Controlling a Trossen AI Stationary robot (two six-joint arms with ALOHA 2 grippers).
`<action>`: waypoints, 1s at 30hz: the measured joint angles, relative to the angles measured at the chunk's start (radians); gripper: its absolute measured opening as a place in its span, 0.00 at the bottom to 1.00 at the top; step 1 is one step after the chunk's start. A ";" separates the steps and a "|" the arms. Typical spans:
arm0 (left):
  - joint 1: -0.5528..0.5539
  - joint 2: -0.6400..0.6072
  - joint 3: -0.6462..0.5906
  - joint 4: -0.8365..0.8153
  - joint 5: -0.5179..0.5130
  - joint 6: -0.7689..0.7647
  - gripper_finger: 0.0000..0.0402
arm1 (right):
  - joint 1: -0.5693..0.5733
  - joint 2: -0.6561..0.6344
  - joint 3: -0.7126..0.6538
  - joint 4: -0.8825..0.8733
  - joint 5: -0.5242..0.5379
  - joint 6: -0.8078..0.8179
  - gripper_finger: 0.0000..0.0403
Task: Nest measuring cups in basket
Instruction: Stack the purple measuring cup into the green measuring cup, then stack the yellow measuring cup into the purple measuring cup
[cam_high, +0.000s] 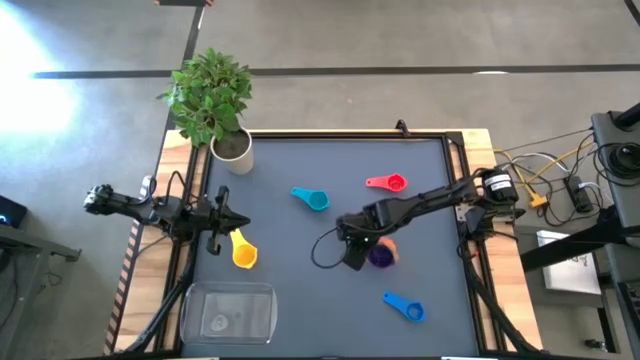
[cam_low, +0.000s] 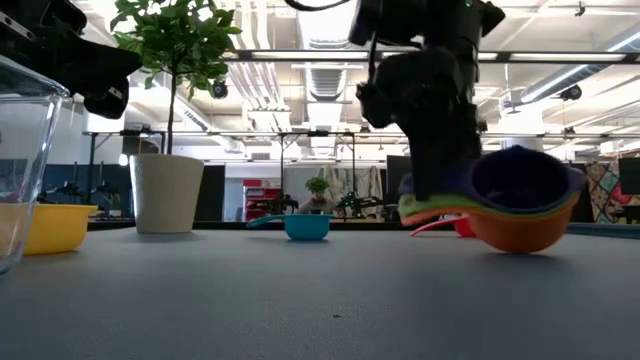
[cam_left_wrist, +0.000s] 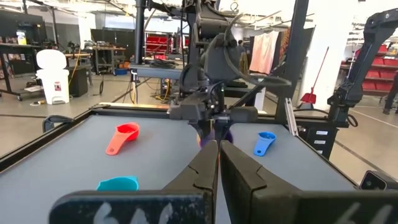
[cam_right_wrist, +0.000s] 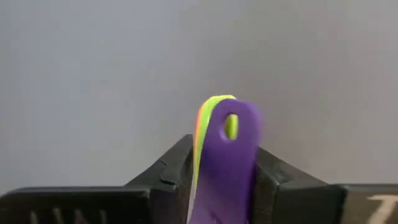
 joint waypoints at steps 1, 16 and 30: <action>0.000 0.000 0.000 0.000 0.000 0.000 0.00 | 0.000 0.000 0.010 0.001 0.001 -0.015 0.23; 0.000 0.000 0.000 0.000 0.000 0.000 0.00 | -0.002 0.000 0.075 -0.021 -0.001 -0.284 0.08; 0.000 0.000 0.000 0.000 0.000 0.000 0.00 | -0.005 -0.015 0.075 0.081 0.104 -0.505 0.29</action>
